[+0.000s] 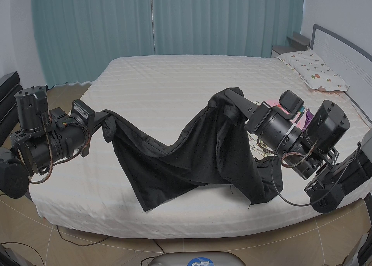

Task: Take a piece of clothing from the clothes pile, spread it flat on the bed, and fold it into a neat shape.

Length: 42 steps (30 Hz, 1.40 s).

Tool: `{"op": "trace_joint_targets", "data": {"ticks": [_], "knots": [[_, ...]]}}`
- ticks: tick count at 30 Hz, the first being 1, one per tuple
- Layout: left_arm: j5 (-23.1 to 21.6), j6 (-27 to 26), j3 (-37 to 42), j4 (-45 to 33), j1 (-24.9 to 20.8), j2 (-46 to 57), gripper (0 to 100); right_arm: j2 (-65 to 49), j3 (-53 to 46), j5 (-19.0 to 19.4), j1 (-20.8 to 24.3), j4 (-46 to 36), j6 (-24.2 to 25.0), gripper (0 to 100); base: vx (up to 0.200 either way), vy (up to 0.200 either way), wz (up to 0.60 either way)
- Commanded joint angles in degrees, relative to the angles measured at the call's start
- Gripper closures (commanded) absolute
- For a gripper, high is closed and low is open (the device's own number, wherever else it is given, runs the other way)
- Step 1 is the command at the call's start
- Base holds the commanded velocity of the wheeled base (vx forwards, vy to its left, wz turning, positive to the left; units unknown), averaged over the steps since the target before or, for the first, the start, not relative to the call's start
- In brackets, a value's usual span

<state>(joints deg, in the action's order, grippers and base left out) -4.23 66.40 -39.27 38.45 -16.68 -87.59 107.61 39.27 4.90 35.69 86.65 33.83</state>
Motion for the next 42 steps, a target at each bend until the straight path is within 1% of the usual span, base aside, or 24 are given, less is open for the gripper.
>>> {"op": "trace_joint_targets", "data": {"ticks": [1, 3, 7, 12, 21, 24, 29, 31, 35, 36, 38, 39, 41, 42], "knots": [[-0.1, 0.0, 0.2, 0.0, -0.2, -0.3, 100, 0.8, -0.2, 0.0, -0.2, 0.0, 0.1, 100, 0.000, 0.200, 0.00], [-0.5, 0.0, 0.4, 0.0, -0.6, -0.7, 100, 0.9, -0.2, 0.0, -0.2, -0.1, 0.1, 100, 0.000, 0.200, 0.00], [-0.1, 0.0, 0.5, 0.0, -2.2, -2.0, 100, 1.4, -0.8, -0.1, -0.2, 0.1, 0.1, 100, 0.000, 0.000, 0.00], [-0.5, 0.0, 1.3, -0.2, -4.4, -3.0, 100, 1.3, -4.3, 0.0, -0.8, 0.8, 0.4, 100, 0.000, 0.000, 0.00], [-1.0, 0.0, 0.3, -7.2, -8.5, -2.8, 100, 0.5, -10.1, 0.3, -0.4, 0.8, 0.9, 100, -0.200, 0.000, 0.00], [-1.0, 0.0, -0.5, -10.1, -9.1, 1.0, 100, -4.3, -12.9, 0.2, 1.7, 0.7, 0.9, 100, -0.200, 0.000, 0.00], [-0.5, 0.1, -3.4, -16.1, -9.1, 7.2, 100, -15.7, -17.1, -0.2, 5.5, 0.1, 0.4, 100, -0.200, 0.000, 0.00], [-0.1, 0.0, -4.0, -16.9, -9.1, 8.8, 100, -19.7, -16.7, -0.2, 5.9, -0.4, 0.4, 100, -0.100, 0.000, 0.00], [0.1, 0.0, -4.3, -17.1, -8.6, 10.9, 100, -27.8, -12.6, -0.2, 5.7, -7.4, 0.6, 100, 0.000, 0.000, 0.00], [0.1, 0.0, -4.4, -17.1, -8.6, 10.9, 100, -28.0, -12.4, -0.2, 5.7, -7.6, 0.6, 100, 0.000, 0.000, 0.00], [1.2, 0.0, -5.1, -17.0, -8.4, 10.9, 100, -31.1, -7.4, 0.1, 3.9, -12.4, 1.2, 100, 0.000, 0.000, 0.00], [1.2, 0.0, -5.1, -17.0, -8.4, 10.9, 100, -31.1, -7.4, 0.1, 3.9, -12.4, 1.2, 100, 0.000, 0.000, 0.00], [3.2, 0.0, -5.9, -16.9, -8.3, 10.3, 100, -30.4, -2.2, 1.0, -1.5, -17.0, 2.9, 100, 0.000, 0.000, 0.00], [3.3, 0.0, -6.0, -16.9, -8.3, 9.7, 100, -29.2, -0.4, 1.6, -3.2, -18.7, 4.1, 100, 0.000, 0.000, 0.00]]}}
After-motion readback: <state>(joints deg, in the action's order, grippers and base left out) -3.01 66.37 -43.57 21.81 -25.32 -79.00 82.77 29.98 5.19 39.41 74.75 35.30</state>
